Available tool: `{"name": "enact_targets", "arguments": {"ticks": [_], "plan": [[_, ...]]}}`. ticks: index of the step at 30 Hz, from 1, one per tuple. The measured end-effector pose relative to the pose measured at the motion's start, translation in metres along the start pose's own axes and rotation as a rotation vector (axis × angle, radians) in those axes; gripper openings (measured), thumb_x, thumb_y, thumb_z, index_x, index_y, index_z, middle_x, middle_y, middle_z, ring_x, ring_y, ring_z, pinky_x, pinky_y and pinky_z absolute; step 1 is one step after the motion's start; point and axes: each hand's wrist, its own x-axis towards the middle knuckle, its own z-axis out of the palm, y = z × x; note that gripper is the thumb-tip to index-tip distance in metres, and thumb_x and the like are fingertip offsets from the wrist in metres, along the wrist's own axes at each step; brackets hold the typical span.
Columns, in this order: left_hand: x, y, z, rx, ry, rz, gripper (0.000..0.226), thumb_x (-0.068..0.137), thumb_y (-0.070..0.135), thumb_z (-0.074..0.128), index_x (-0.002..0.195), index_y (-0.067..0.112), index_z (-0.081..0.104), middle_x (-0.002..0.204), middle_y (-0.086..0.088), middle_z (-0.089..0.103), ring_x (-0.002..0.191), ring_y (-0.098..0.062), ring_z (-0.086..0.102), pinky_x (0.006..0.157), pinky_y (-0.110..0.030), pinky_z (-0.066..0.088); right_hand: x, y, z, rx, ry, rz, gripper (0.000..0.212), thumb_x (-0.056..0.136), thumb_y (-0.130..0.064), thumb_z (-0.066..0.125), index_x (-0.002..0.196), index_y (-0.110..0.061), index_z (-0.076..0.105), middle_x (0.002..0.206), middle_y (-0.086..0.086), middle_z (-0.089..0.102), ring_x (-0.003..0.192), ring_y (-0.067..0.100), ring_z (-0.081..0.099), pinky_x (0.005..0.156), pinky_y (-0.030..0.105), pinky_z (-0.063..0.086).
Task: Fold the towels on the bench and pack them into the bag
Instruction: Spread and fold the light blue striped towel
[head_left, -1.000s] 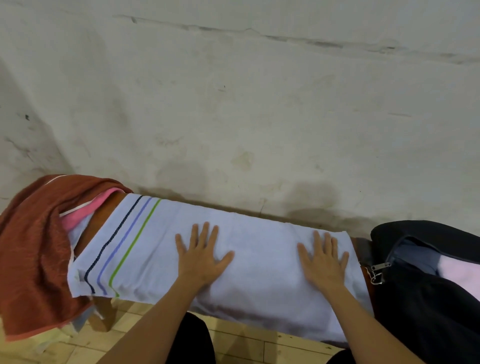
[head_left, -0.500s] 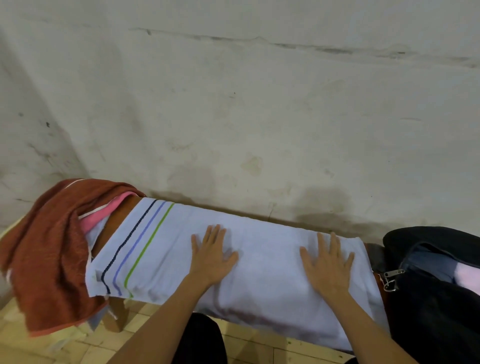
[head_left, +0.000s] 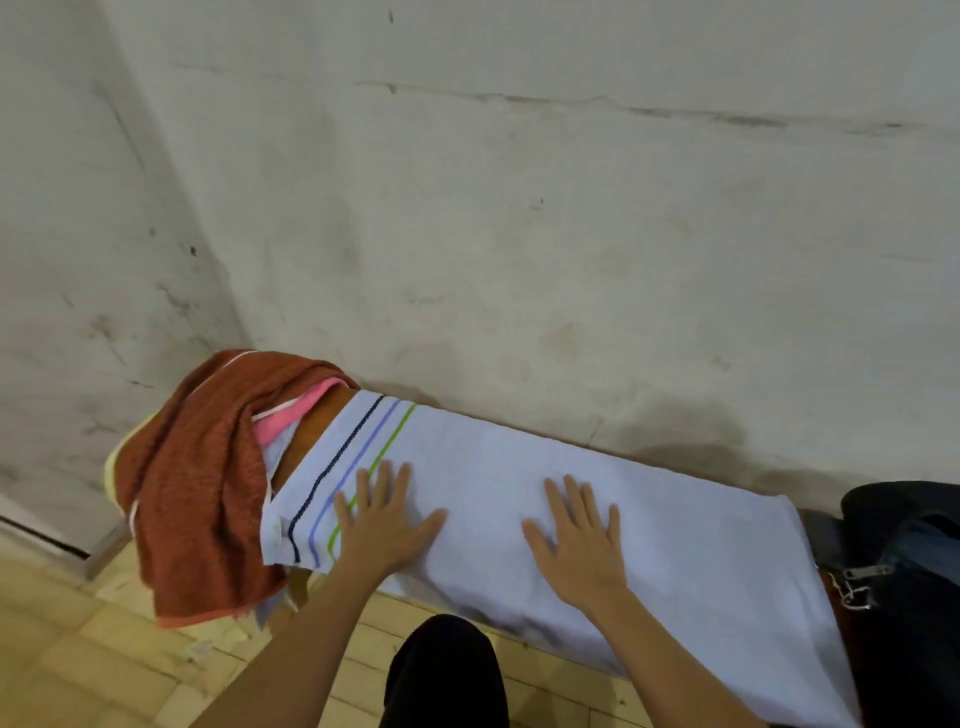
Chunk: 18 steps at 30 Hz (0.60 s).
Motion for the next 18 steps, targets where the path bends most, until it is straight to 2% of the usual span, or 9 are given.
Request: {"name": "enact_targets", "arguments": {"ticks": [2, 4, 7, 9, 10, 12, 15, 18], "plan": [[0.003, -0.012, 0.003, 0.039, -0.020, 0.001, 0.096, 0.080, 0.088, 0.017, 0.154, 0.037, -0.016, 0.162, 0.002, -0.023, 0.148, -0.028, -0.024, 0.115, -0.060, -0.016, -0.003, 0.009, 0.004, -0.052, 0.029, 0.018, 0.084, 0.083, -0.075, -0.010, 0.155, -0.035, -0.013, 0.167, -0.004, -0.010, 0.152, 0.016, -0.017, 0.123, 0.046, -0.010], [0.006, -0.014, 0.002, 0.059, -0.016, 0.019, 0.098, 0.078, 0.090, 0.018, 0.154, 0.037, -0.015, 0.163, 0.002, -0.021, 0.149, -0.029, -0.021, 0.115, -0.061, -0.014, -0.002, 0.010, 0.002, -0.035, 0.023, 0.023, 0.076, 0.091, -0.072, 0.001, 0.155, -0.034, -0.015, 0.166, -0.004, -0.012, 0.151, 0.016, -0.018, 0.122, 0.045, -0.012], [0.015, -0.010, -0.004, 0.085, 0.099, 0.054, 0.099, 0.076, 0.088, 0.021, 0.156, 0.034, 0.000, 0.165, 0.000, 0.002, 0.151, -0.030, 0.002, 0.116, -0.061, 0.001, 0.008, -0.006, -0.004, -0.010, 0.030, -0.032, 0.076, 0.094, -0.070, 0.008, 0.158, -0.032, -0.009, 0.166, -0.007, -0.013, 0.151, 0.014, -0.020, 0.120, 0.046, -0.017], [0.023, -0.009, -0.010, 0.094, 0.196, 0.066, 0.101, 0.070, 0.085, 0.016, 0.155, 0.031, 0.015, 0.161, -0.001, 0.018, 0.146, -0.029, 0.018, 0.117, -0.057, 0.011, 0.016, -0.014, -0.006, -0.011, 0.029, -0.054, 0.079, 0.090, -0.072, 0.002, 0.158, -0.032, -0.007, 0.166, -0.007, -0.013, 0.151, 0.014, -0.020, 0.120, 0.047, -0.018], [0.028, -0.010, -0.011, 0.090, 0.217, 0.066, 0.101, 0.070, 0.085, 0.017, 0.154, 0.030, 0.018, 0.161, -0.001, 0.019, 0.146, -0.028, 0.019, 0.117, -0.056, 0.012, 0.020, -0.015, -0.006, -0.004, 0.020, -0.039, 0.082, 0.087, -0.073, -0.002, 0.158, -0.032, -0.008, 0.165, -0.008, -0.014, 0.150, 0.013, -0.020, 0.120, 0.048, -0.018], [0.043, -0.013, -0.014, 0.057, 0.199, 0.048, 0.098, 0.076, 0.084, 0.026, 0.156, 0.029, 0.012, 0.164, 0.000, 0.009, 0.150, -0.027, 0.007, 0.120, -0.055, 0.005, 0.029, -0.010, -0.009, 0.019, 0.000, 0.016, 0.084, 0.086, -0.073, -0.004, 0.158, -0.031, -0.009, 0.165, -0.008, -0.016, 0.150, 0.013, -0.021, 0.119, 0.049, -0.018], [0.067, -0.016, -0.022, 0.023, 0.133, 0.005, 0.097, 0.083, 0.083, 0.031, 0.157, 0.030, 0.000, 0.165, 0.000, -0.009, 0.151, -0.028, -0.012, 0.119, -0.057, -0.007, 0.042, 0.010, -0.019, 0.014, 0.019, 0.118, 0.074, 0.095, -0.067, 0.006, 0.158, -0.030, -0.008, 0.166, -0.005, -0.013, 0.152, 0.016, -0.017, 0.121, 0.050, -0.014], [0.088, -0.011, -0.030, 0.043, 0.121, 0.023, 0.094, 0.084, 0.083, 0.028, 0.157, 0.032, -0.004, 0.165, -0.001, -0.011, 0.151, -0.028, -0.013, 0.118, -0.059, -0.006, 0.053, 0.040, -0.027, 0.021, 0.100, 0.267, 0.070, 0.100, -0.059, 0.013, 0.159, -0.024, 0.002, 0.167, 0.001, 0.000, 0.153, 0.018, -0.007, 0.123, 0.051, -0.004]]}}
